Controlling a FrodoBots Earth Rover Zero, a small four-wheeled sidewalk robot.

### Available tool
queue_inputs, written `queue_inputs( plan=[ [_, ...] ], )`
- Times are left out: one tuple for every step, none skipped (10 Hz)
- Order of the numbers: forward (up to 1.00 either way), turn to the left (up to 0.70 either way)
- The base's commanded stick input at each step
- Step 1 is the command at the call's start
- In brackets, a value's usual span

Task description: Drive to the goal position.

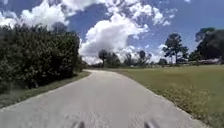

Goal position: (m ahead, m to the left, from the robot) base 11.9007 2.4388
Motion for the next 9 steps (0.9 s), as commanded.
queue_inputs(
  plan=[
    [0.50,0.00],
    [0.50,0.00],
    [0.50,0.00],
    [0.50,0.00],
    [0.50,0.00],
    [0.50,0.00],
    [0.50,0.00],
    [0.50,0.00],
    [0.50,0.00]
  ],
)
